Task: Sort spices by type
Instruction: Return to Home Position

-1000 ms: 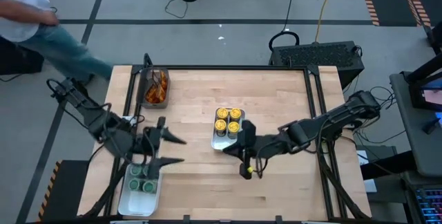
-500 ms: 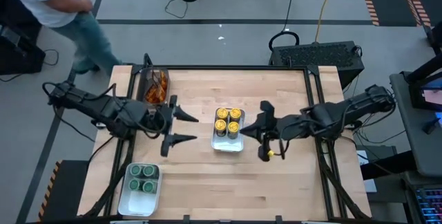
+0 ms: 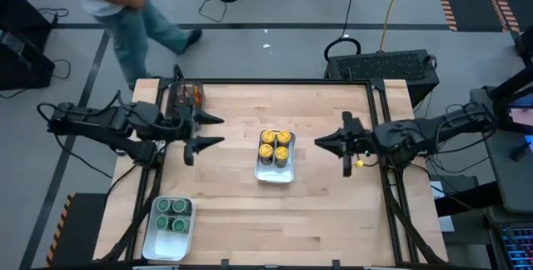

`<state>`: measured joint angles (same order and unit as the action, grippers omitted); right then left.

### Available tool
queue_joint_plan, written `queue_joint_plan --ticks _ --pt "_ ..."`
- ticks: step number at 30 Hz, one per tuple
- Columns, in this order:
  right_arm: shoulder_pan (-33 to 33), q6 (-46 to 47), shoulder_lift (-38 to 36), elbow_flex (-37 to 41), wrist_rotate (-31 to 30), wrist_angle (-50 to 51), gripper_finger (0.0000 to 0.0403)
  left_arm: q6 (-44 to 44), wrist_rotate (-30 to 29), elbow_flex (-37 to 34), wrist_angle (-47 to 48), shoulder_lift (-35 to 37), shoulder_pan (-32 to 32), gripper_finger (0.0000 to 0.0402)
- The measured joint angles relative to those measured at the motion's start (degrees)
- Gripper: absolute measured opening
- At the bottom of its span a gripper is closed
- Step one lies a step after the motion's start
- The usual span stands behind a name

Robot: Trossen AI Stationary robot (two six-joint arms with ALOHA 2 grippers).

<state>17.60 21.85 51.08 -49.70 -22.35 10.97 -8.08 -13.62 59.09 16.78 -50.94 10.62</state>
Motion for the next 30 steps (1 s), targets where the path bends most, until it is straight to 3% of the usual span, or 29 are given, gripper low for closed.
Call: queue_joint_plan --ticks 16,30 --pt "-3.78 1.21 -16.36 14.57 1.83 -3.17 0.0000 -6.59 -4.56 -19.65 -11.99 20.24 -1.56 0.0258" --pt "-3.78 3.00 -26.45 23.63 1.43 -6.61 0.0000 -10.88 -6.77 -32.41 -19.47 29.88 -1.56 0.0258"
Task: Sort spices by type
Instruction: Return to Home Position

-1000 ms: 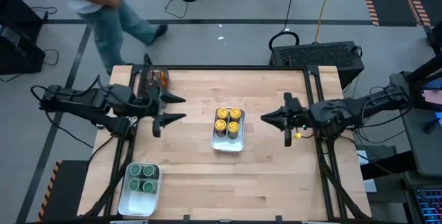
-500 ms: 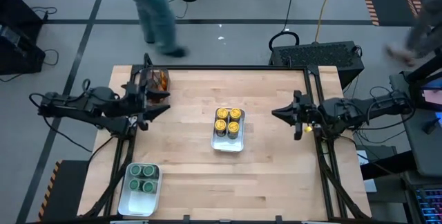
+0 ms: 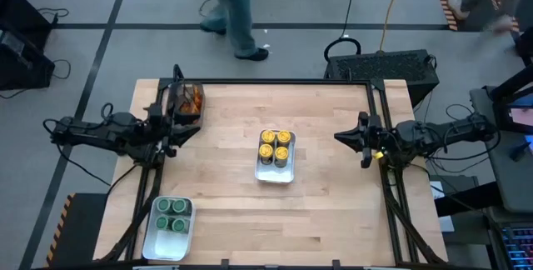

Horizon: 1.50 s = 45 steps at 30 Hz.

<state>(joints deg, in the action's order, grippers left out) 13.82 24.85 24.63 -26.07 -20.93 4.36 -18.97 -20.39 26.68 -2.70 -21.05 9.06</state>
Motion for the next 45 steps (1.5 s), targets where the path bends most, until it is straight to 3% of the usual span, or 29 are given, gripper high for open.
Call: queue_joint_plan --ticks 11,18,23,27,34,45 --pt "0.00 4.52 -7.63 7.70 -0.45 -0.01 0.0000 -3.05 -1.12 -3.89 0.11 5.33 0.00 0.0258" --pt "0.00 2.72 -11.62 15.44 -1.77 -11.48 0.0000 -3.05 -1.01 -3.89 1.37 6.35 0.00 0.0258" --pt "0.00 3.17 -15.44 18.78 -1.87 -11.86 0.0000 -2.97 -0.91 -3.89 2.15 7.73 0.00 0.0258" --pt "-0.02 2.72 -18.64 19.90 -3.22 -10.67 0.0000 -3.13 -0.91 -4.61 2.16 9.17 0.00 0.0258" --pt "-0.04 2.08 -24.54 19.94 -3.27 -4.42 0.0000 -7.29 -0.95 -13.37 -4.96 12.39 0.00 0.0258" --pt "-6.32 7.29 -24.57 19.92 -2.02 2.94 0.0000 -9.26 -2.23 -21.99 -10.02 18.17 0.00 0.0258"
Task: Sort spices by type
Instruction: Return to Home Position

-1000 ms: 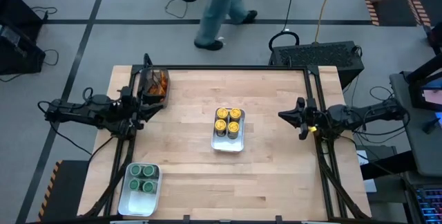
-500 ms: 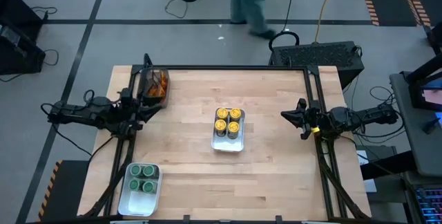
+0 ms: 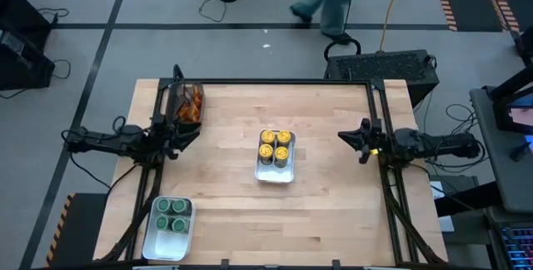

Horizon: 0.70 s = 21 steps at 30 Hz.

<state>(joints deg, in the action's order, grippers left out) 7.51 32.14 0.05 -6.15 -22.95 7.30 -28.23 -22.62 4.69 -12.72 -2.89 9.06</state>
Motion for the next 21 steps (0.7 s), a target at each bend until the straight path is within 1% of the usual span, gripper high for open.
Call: queue_joint_plan --ticks 3,8,12,16,19,21 --pt "-2.26 0.26 0.00 0.00 2.79 0.25 0.0000 -0.72 -0.14 -1.08 -0.65 1.28 0.00 0.0258" --pt "-6.50 0.39 0.00 0.00 9.10 1.30 0.0000 -1.49 -0.12 -2.38 -0.49 2.63 0.00 0.0258" --pt "-9.17 -1.19 0.00 -0.02 13.60 3.20 0.0000 -1.46 -0.10 -2.38 -0.71 2.85 0.00 0.0258" --pt "-11.30 -2.26 0.01 -0.02 14.28 5.65 0.0000 -1.46 -0.06 -2.38 -0.73 2.85 0.00 0.0258" --pt "-13.43 -3.68 0.00 0.53 14.52 0.42 0.0000 -1.46 -0.03 -2.38 -0.74 2.85 -0.01 0.0258" --pt "-14.39 -4.35 0.00 1.41 17.12 -3.03 0.0000 -1.46 0.07 -2.38 -0.76 2.85 -0.04 0.0258"
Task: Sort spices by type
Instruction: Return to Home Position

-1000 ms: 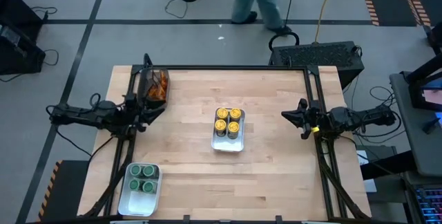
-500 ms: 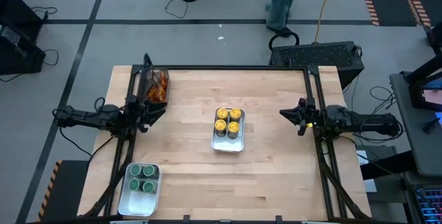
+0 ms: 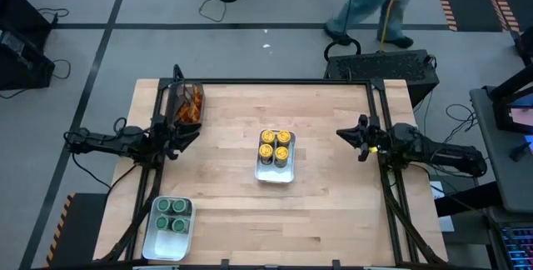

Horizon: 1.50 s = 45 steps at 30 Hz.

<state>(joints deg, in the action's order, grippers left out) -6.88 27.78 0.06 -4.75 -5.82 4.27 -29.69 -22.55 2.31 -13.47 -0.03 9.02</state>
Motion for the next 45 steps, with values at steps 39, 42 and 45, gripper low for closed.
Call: queue_joint_plan --ticks 39,42,45 --pt "-1.65 -8.97 0.74 3.90 8.54 -5.48 0.0000 3.19 7.83 -1.92 7.43 -0.28 0.00 0.0258" --pt "-1.65 -8.97 0.74 3.90 8.54 -5.46 0.0000 3.18 7.83 -1.95 9.86 -0.31 0.00 0.0258" --pt "-1.65 -8.97 0.74 3.90 8.54 -5.46 0.0000 3.32 7.81 -1.95 10.16 -0.33 0.00 0.0258"
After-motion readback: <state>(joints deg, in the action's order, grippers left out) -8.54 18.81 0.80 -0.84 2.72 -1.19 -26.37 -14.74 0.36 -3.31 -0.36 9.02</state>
